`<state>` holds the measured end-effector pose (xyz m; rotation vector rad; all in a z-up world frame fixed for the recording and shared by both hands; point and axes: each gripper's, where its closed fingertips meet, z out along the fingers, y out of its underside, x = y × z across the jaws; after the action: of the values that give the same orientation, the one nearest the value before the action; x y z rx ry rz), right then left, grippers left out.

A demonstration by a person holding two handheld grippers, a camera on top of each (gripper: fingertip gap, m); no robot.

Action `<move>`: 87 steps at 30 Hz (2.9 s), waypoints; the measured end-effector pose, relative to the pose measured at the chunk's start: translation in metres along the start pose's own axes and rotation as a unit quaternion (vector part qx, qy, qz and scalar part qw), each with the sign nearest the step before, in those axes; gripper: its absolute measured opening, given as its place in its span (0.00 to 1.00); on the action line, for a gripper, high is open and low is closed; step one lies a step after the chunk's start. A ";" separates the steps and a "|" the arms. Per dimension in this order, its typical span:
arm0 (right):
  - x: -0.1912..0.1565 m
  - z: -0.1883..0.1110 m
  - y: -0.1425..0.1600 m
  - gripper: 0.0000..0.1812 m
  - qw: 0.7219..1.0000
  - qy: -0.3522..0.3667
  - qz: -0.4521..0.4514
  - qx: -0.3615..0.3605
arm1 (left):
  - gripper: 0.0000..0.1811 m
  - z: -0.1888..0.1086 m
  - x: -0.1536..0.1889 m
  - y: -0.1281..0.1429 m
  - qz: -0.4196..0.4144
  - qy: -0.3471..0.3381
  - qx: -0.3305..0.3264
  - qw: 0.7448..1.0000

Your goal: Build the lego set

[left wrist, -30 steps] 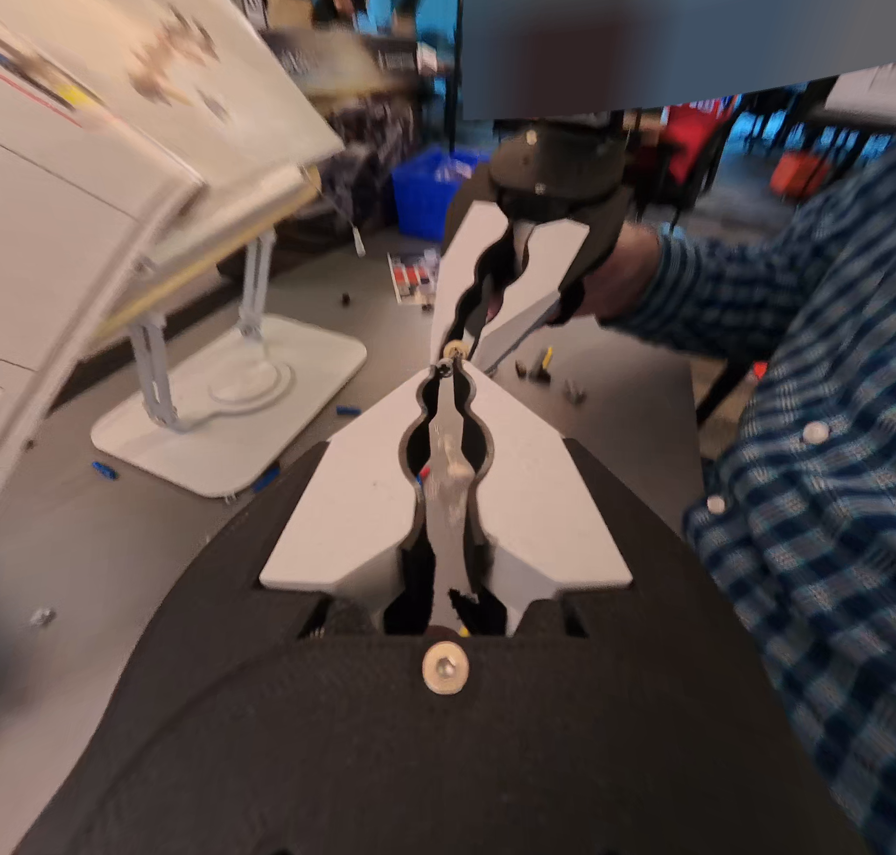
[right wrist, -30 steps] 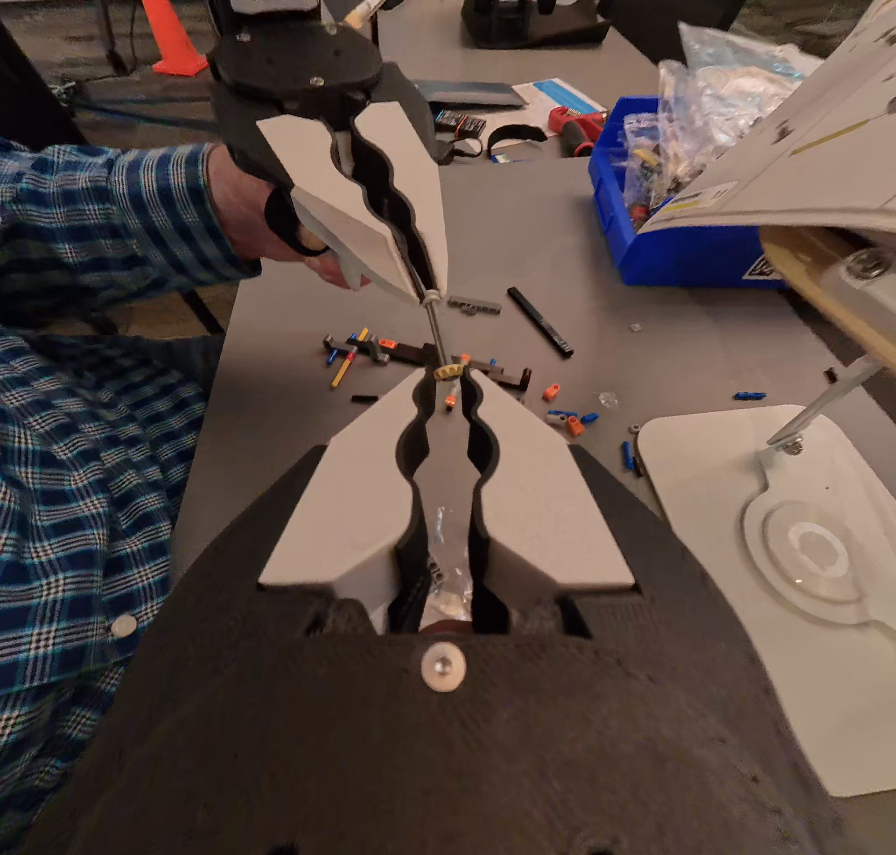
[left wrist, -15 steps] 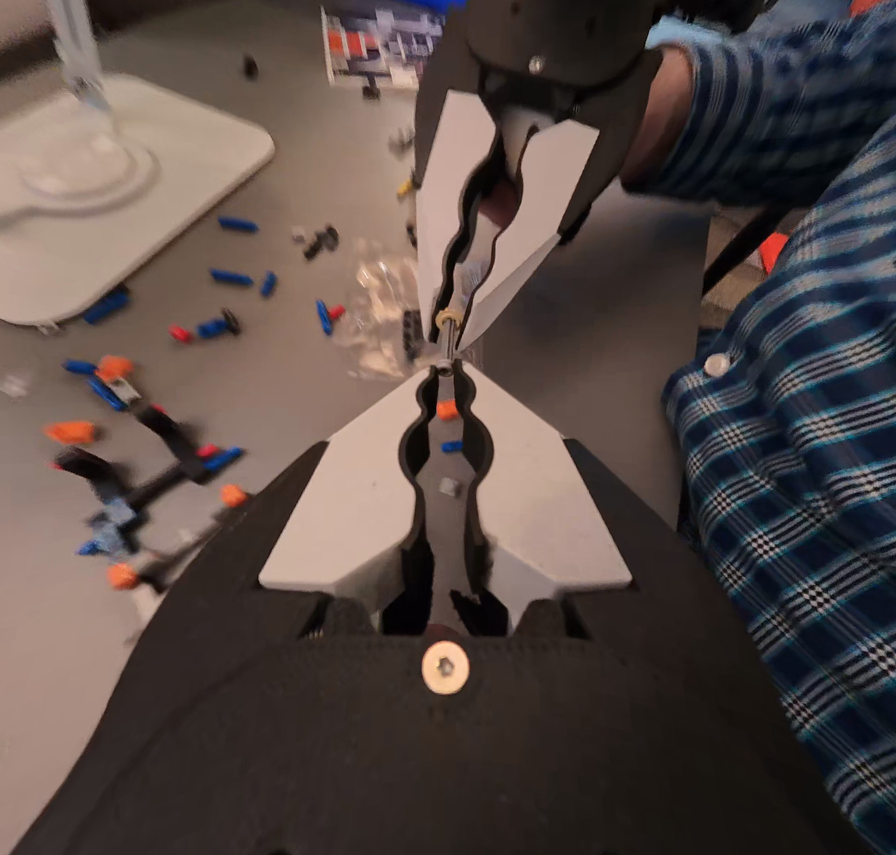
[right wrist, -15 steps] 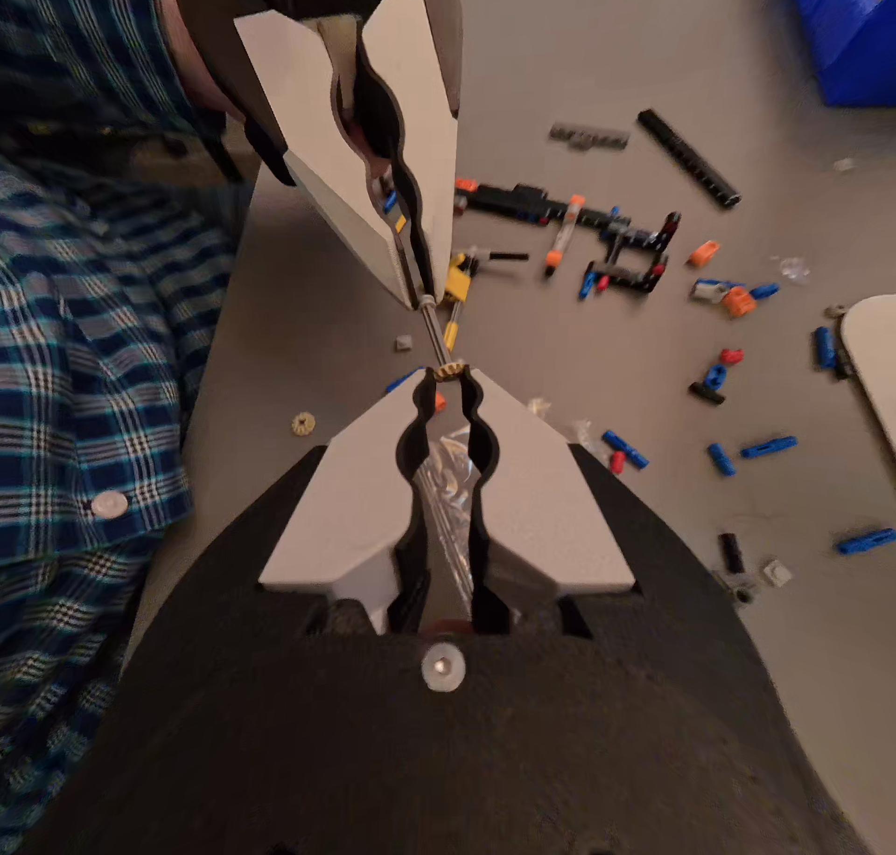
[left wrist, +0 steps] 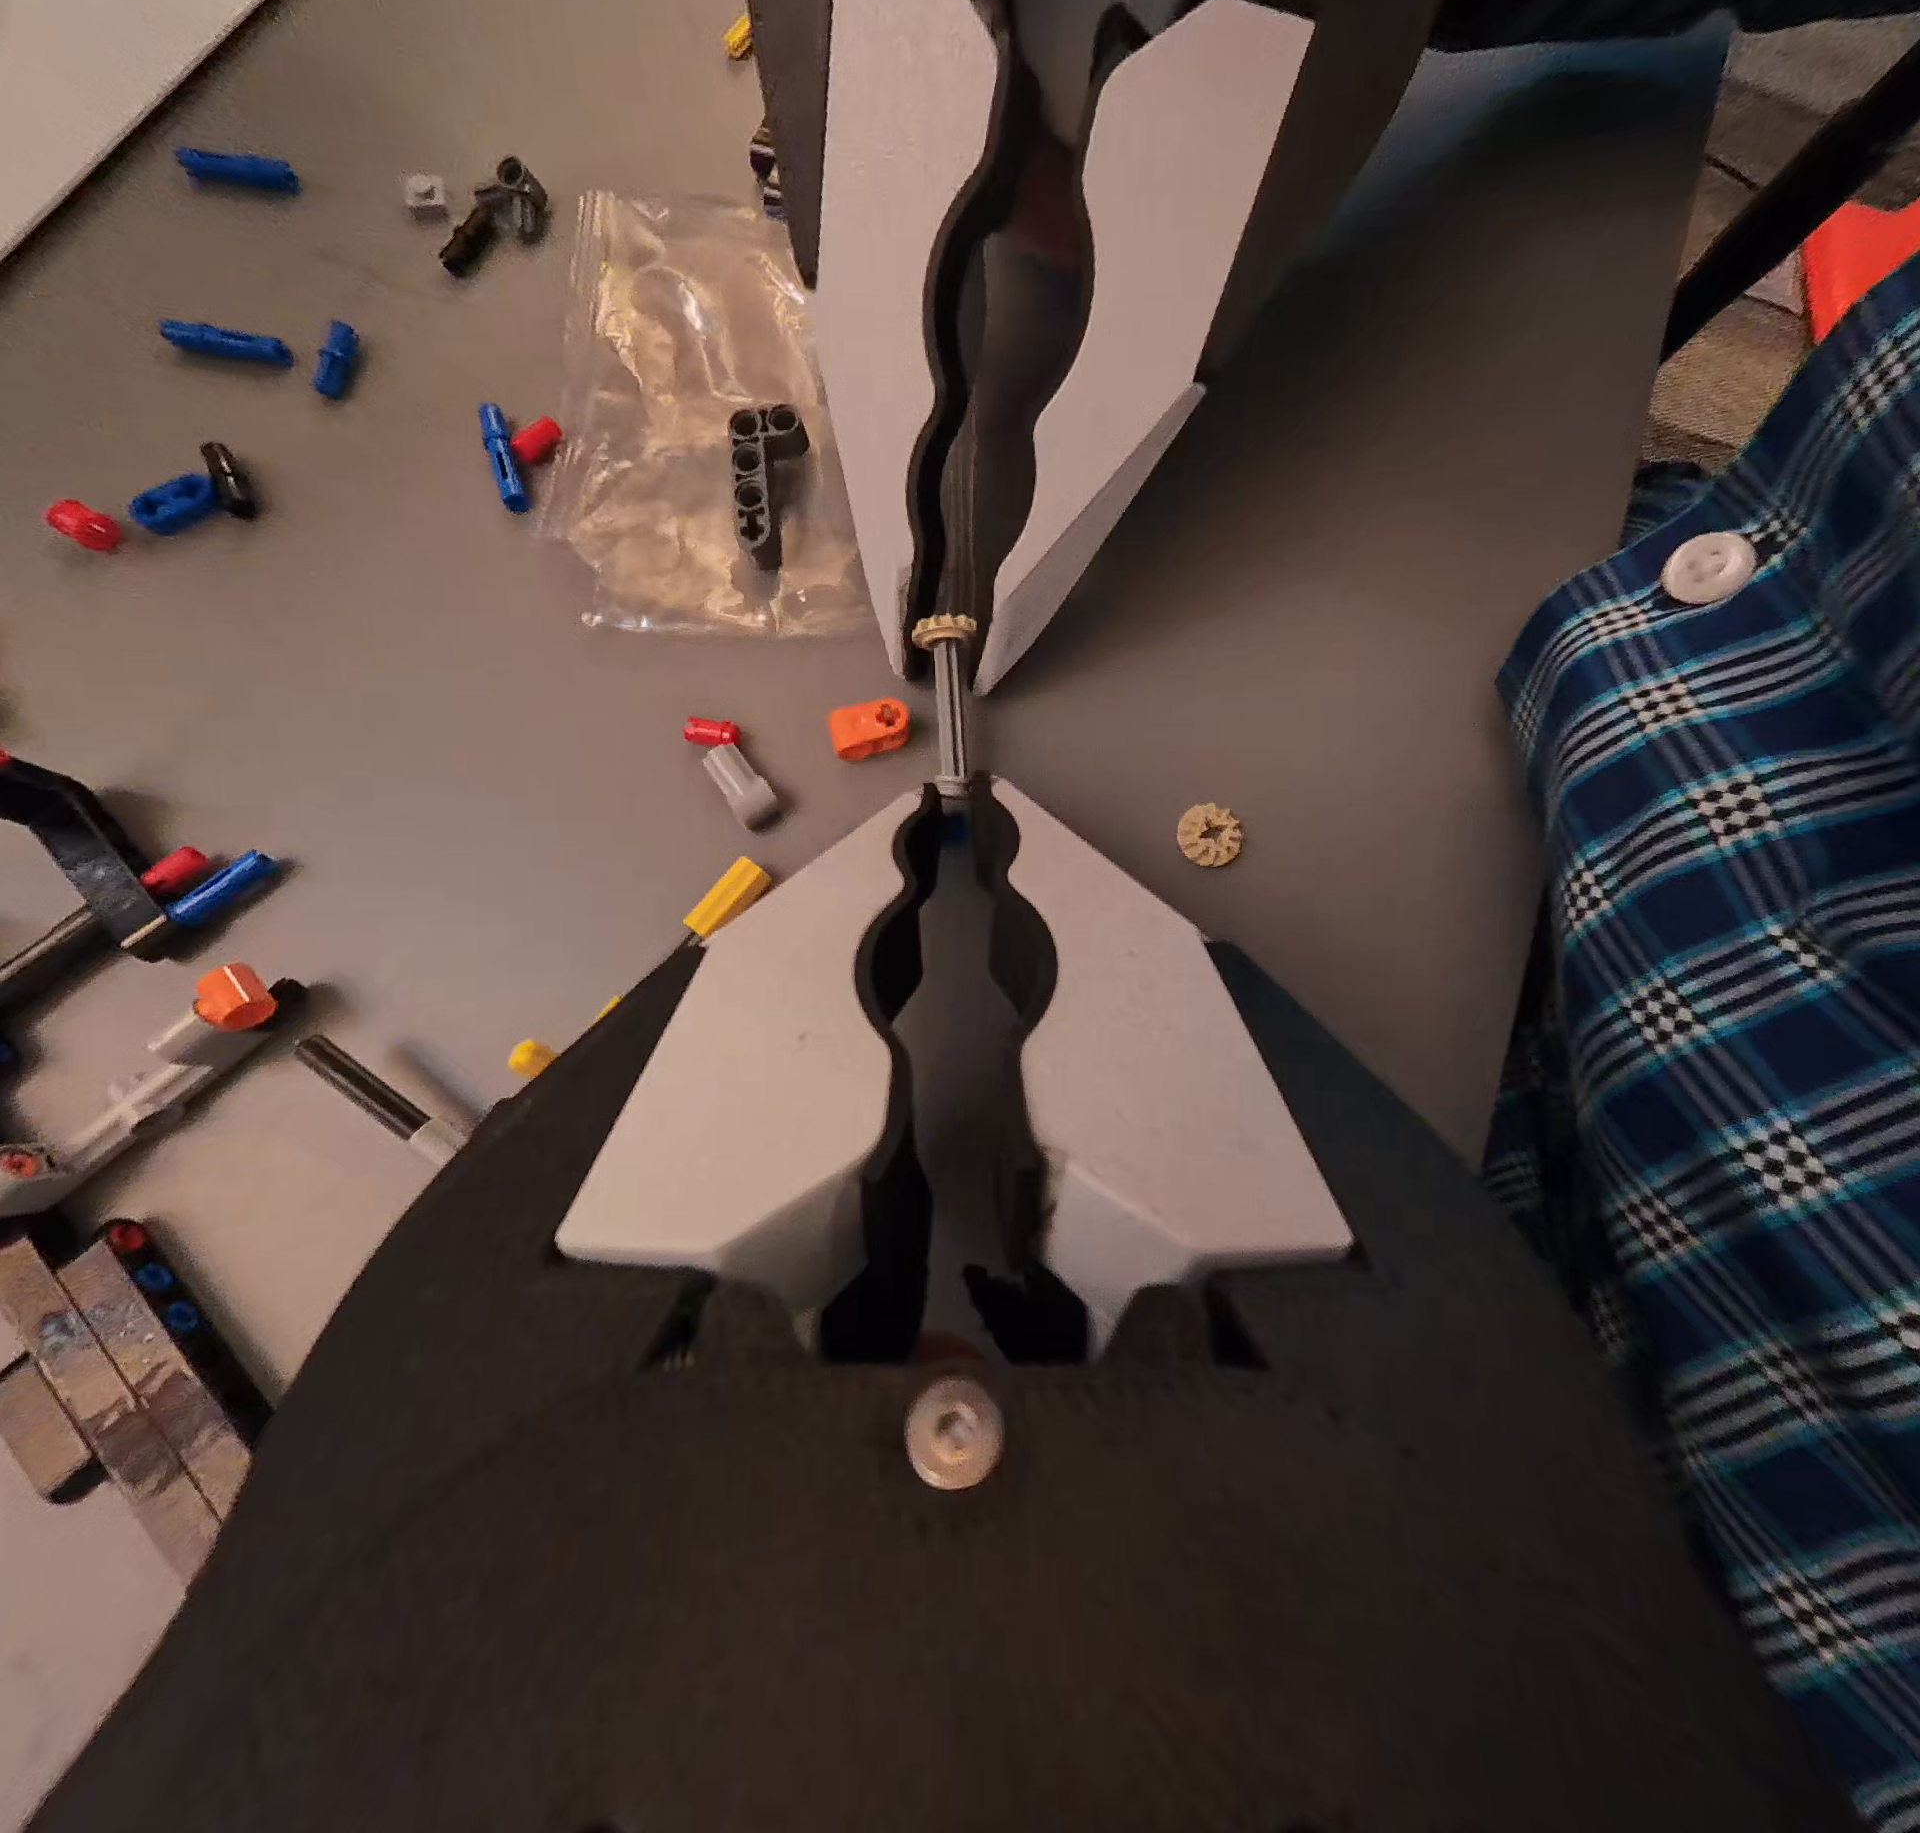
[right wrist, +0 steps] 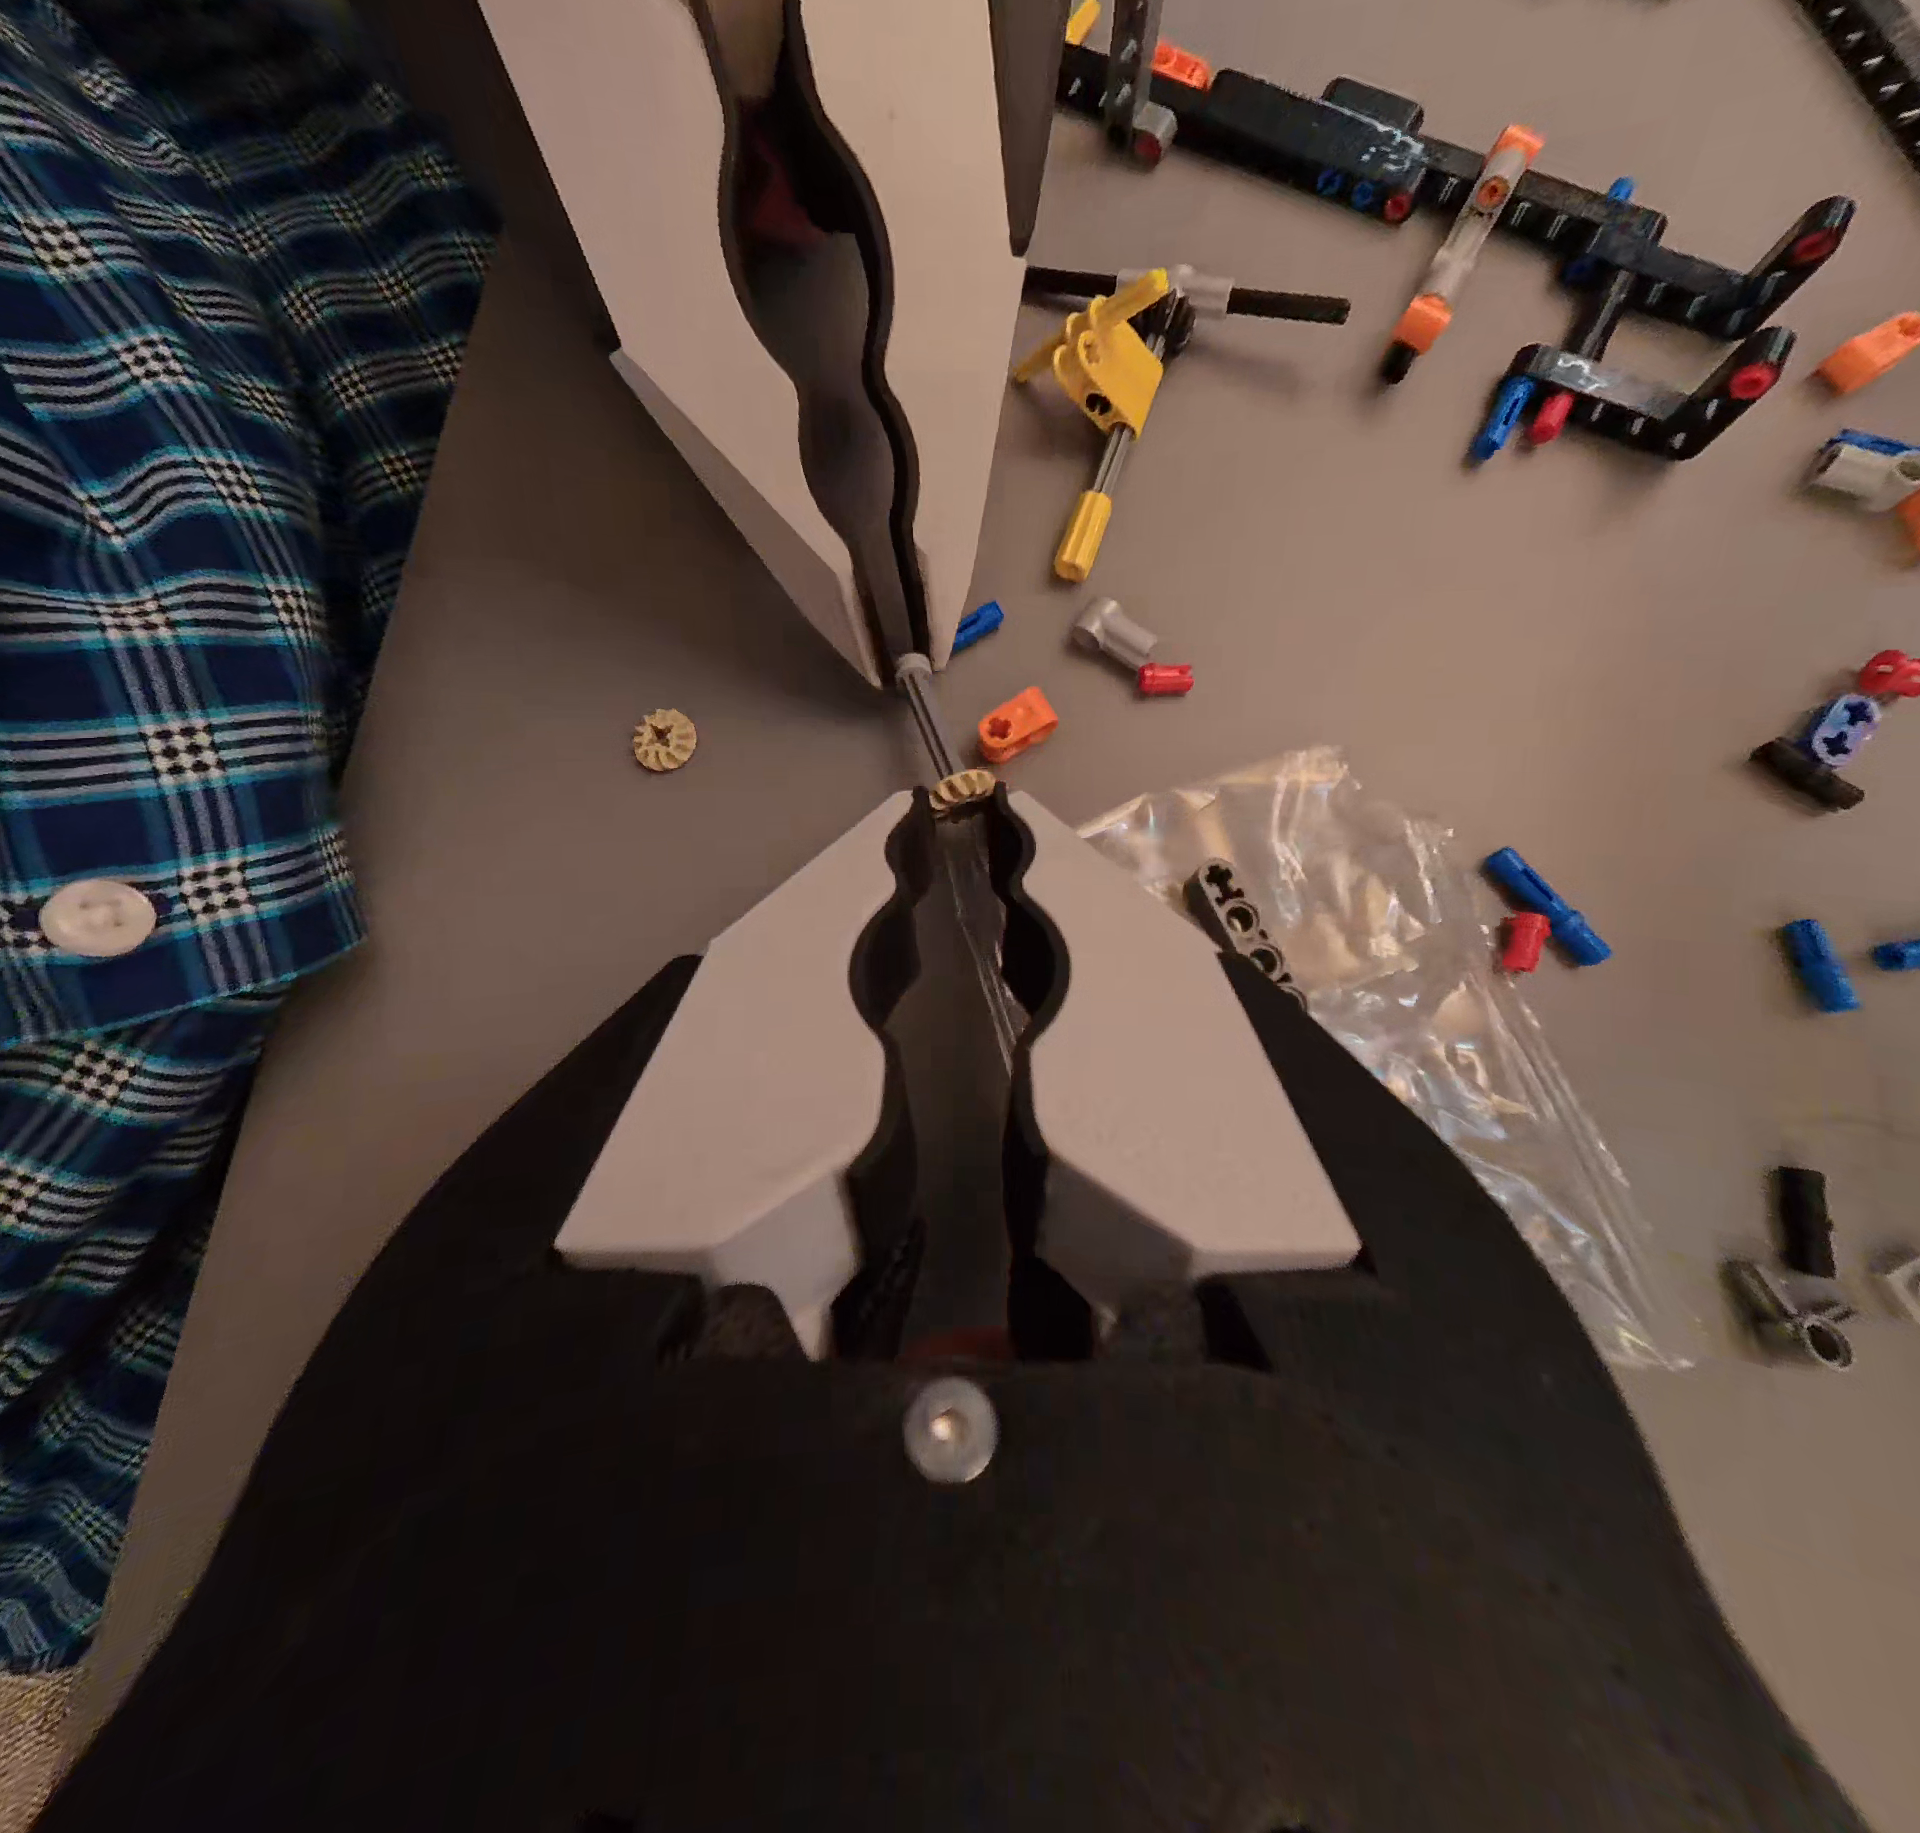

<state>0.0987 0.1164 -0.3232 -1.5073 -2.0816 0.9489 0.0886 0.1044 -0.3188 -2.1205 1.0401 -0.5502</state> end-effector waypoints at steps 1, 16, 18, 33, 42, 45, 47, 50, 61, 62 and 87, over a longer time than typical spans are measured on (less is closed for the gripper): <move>0.000 0.000 0.000 0.04 1.000 -0.001 0.000 0.000 | 0.01 0.001 0.001 0.002 0.001 0.002 -0.006 1.000; 0.000 0.001 0.000 0.04 0.998 0.054 -0.041 0.000 | 0.01 0.004 0.001 0.003 0.005 -0.010 -0.016 1.000; -0.001 0.001 0.000 0.04 0.997 0.065 -0.047 -0.003 | 0.01 0.004 0.002 0.002 0.004 -0.010 -0.015 1.000; 0.002 0.002 -0.001 0.04 0.995 0.089 -0.036 0.003 | 0.01 0.010 -0.001 -0.003 0.031 -0.029 -0.018 0.999; 0.002 0.001 0.000 0.04 0.996 0.083 -0.030 0.004 | 0.01 0.014 -0.001 -0.016 0.040 -0.035 0.003 0.999; 0.003 0.000 0.000 0.04 0.996 0.081 -0.026 0.005 | 0.01 0.015 -0.002 -0.017 0.047 -0.037 0.003 0.998; 0.003 -0.001 0.000 0.04 0.997 0.079 -0.024 0.010 | 0.01 0.014 -0.002 -0.019 0.048 -0.040 0.010 0.998; 0.006 -0.009 -0.006 0.04 0.997 0.074 -0.009 0.038 | 0.01 0.009 -0.005 -0.029 0.053 -0.048 0.029 0.997; 0.021 -0.041 -0.039 0.05 0.993 0.083 0.001 0.085 | 0.00 -0.021 -0.020 -0.063 0.056 -0.070 0.068 0.994; 0.022 -0.044 -0.043 0.05 0.993 0.085 -0.003 0.085 | 0.00 -0.024 -0.022 -0.066 0.053 -0.073 0.072 0.993; 0.049 -0.060 -0.112 0.06 0.990 0.079 -0.040 0.106 | 0.01 -0.076 -0.055 -0.080 -0.083 -0.051 0.163 0.982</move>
<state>0.0474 0.1590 -0.2047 -1.3350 -1.8533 0.9538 0.0493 0.1527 -0.2121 -1.9293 0.6678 -0.6368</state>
